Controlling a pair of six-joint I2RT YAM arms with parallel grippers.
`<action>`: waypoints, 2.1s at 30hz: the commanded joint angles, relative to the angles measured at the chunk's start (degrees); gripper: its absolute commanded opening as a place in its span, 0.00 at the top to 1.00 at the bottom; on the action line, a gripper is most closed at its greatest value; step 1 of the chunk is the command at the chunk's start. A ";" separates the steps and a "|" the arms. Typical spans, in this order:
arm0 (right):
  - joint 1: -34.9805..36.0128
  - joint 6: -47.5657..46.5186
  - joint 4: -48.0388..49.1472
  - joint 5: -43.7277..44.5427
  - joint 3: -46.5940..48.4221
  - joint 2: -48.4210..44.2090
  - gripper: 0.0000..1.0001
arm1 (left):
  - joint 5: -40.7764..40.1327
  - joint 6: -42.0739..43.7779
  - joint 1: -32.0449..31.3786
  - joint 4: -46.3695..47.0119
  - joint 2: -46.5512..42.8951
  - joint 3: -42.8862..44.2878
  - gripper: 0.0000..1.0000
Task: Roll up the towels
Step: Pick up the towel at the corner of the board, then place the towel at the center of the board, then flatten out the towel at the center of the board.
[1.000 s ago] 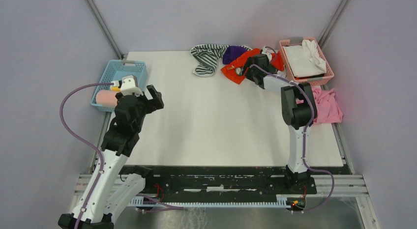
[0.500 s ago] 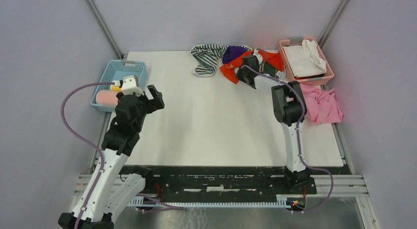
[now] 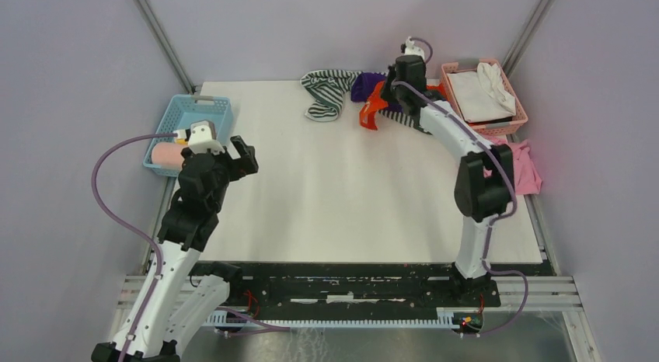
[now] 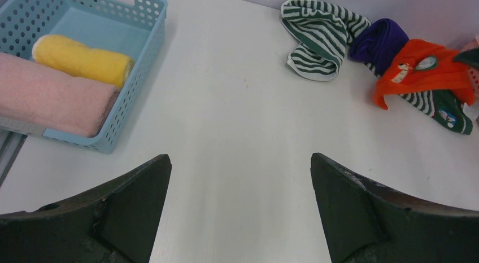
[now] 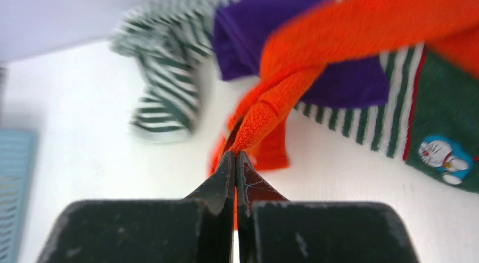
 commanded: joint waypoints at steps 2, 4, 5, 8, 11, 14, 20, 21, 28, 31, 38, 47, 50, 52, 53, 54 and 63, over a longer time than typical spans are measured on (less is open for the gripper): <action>6.95 -8.93 -4.02 1.03 2.82 -18.86 1.00 | 1.70 2.47 0.19 2.98 -2.89 -0.04 0.01; 10.95 -10.00 -4.63 3.34 0.03 -23.33 0.99 | 2.36 2.68 0.19 3.06 -3.92 -0.07 0.01; 13.38 -10.02 -4.61 5.40 -1.63 -25.56 0.99 | 2.84 2.79 0.19 3.07 -4.36 -0.13 0.01; 20.45 -7.63 -2.70 8.69 -7.70 -30.50 0.99 | 5.79 2.55 0.10 3.23 -5.43 -0.08 0.01; 26.86 -5.40 0.26 8.72 -12.76 -31.59 0.95 | 9.79 1.59 0.04 2.56 -5.29 0.29 0.01; 31.33 -5.38 -3.07 3.71 -11.16 -25.98 0.67 | 12.14 -0.40 0.10 -0.20 -3.76 0.91 0.01; 33.25 -8.25 -10.03 -2.20 -15.36 -24.91 0.43 | 14.75 -6.44 0.15 -4.94 -0.79 -0.47 0.01; 33.20 -9.31 -12.07 -1.12 -16.74 -25.79 0.40 | 14.77 -7.80 0.11 -5.66 -0.39 -1.00 0.01; 29.12 -10.81 -19.06 9.37 -30.54 -29.62 0.36 | 16.71 -18.54 0.08 -6.88 5.70 -7.83 0.00; 24.38 -7.66 -17.93 8.26 -34.90 -29.28 0.38 | 18.18 -21.84 0.10 -4.22 9.18 -10.95 0.01; 18.63 -1.58 -11.89 0.37 -41.18 -26.29 0.42 | 18.45 -24.79 -0.03 1.87 16.66 -16.35 0.02; 18.57 4.07 1.33 -8.85 -44.15 -19.34 0.43 | 16.35 -25.87 -0.67 8.67 25.83 -20.46 0.03; 18.44 4.74 3.48 -10.18 -43.93 -16.56 0.54 | 16.13 -25.83 -0.92 10.26 28.68 -21.18 0.04; 18.12 3.63 0.69 -8.61 -42.42 -15.76 0.80 | 16.11 -25.75 -1.31 11.21 30.20 -21.52 0.05; 18.08 1.37 -5.60 -3.84 -40.58 -16.77 0.96 | 16.06 -25.62 -1.73 11.80 31.09 -21.51 0.07; 18.16 -0.24 -10.45 -0.20 -38.71 -18.12 0.99 | 16.00 -25.38 -2.18 12.12 31.61 -21.54 0.07; 29.18 -9.57 -46.75 29.11 -15.12 -22.90 0.84 | 15.16 -24.39 -4.37 12.66 34.57 -20.70 0.09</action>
